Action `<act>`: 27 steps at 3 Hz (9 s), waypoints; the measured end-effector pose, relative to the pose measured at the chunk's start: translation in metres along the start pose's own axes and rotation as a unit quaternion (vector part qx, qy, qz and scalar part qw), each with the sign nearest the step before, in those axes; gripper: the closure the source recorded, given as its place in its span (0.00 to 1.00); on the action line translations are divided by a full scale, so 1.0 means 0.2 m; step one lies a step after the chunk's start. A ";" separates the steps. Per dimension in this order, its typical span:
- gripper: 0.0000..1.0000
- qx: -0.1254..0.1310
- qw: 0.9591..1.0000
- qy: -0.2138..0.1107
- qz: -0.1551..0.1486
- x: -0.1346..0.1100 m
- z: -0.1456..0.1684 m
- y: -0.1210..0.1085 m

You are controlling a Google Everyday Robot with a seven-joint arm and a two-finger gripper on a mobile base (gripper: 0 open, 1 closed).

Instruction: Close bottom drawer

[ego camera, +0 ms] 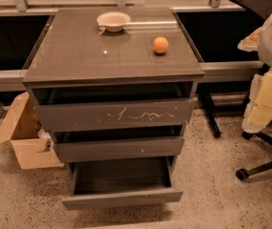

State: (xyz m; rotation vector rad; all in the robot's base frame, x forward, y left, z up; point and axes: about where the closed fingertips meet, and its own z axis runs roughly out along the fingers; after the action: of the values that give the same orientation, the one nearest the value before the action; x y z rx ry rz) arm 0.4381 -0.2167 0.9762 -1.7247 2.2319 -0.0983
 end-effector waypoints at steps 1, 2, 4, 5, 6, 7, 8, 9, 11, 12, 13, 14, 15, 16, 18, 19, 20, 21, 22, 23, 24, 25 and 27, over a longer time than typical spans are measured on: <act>0.00 0.000 1.000 0.000 0.000 0.00 0.00 0.00; 0.00 -0.019 1.000 0.007 0.005 0.04 0.12 0.03; 0.00 -0.135 0.988 -0.041 0.066 0.25 0.81 0.31; 0.00 -0.140 0.987 -0.042 0.062 0.25 0.85 0.31; 0.00 -0.163 0.984 -0.052 0.042 0.24 1.11 0.35; 0.00 -0.187 0.980 -0.061 0.005 0.24 1.44 0.43; 0.00 -0.209 0.975 -0.074 -0.027 0.23 1.75 0.53; 0.00 -0.240 0.965 -0.103 -0.035 0.24 2.07 0.66; 0.00 -0.249 0.961 -0.113 -0.035 0.24 2.17 0.67; 0.00 -0.254 0.957 -0.123 -0.061 0.25 2.39 0.69; 0.00 -0.273 0.947 -0.141 -0.093 0.27 2.75 0.78; 0.14 -0.291 0.938 -0.151 -0.113 0.28 3.02 0.87; 0.37 -0.306 0.931 -0.164 -0.115 0.31 3.24 0.95; 0.61 -0.313 0.926 -0.182 -0.110 0.32 3.43 0.99; 1.00 -0.314 0.925 -0.184 -0.107 0.32 3.45 1.00; 1.00 -0.319 0.926 -0.176 -0.098 0.36 3.63 1.01; 1.00 -0.309 0.929 -0.175 -0.106 0.37 3.84 0.99; 1.00 -0.285 0.932 -0.183 -0.128 0.34 3.97 0.97; 0.87 -0.253 0.938 -0.186 -0.147 0.28 4.02 0.91; 0.64 -0.221 0.943 -0.193 -0.159 0.24 4.03 0.84; 0.40 -0.197 0.946 -0.203 -0.159 0.22 4.04 0.74; 0.18 -0.191 0.947 -0.206 -0.154 0.23 4.07 0.67; 0.00 -0.178 0.953 -0.205 -0.135 0.28 4.13 0.45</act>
Offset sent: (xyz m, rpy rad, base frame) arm 0.0004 -0.0072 -0.0710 -0.0065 0.1303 -0.0105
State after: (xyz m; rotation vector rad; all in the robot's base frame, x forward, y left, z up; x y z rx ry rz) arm 0.5800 -0.1321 0.1606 -2.0007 1.7774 0.5824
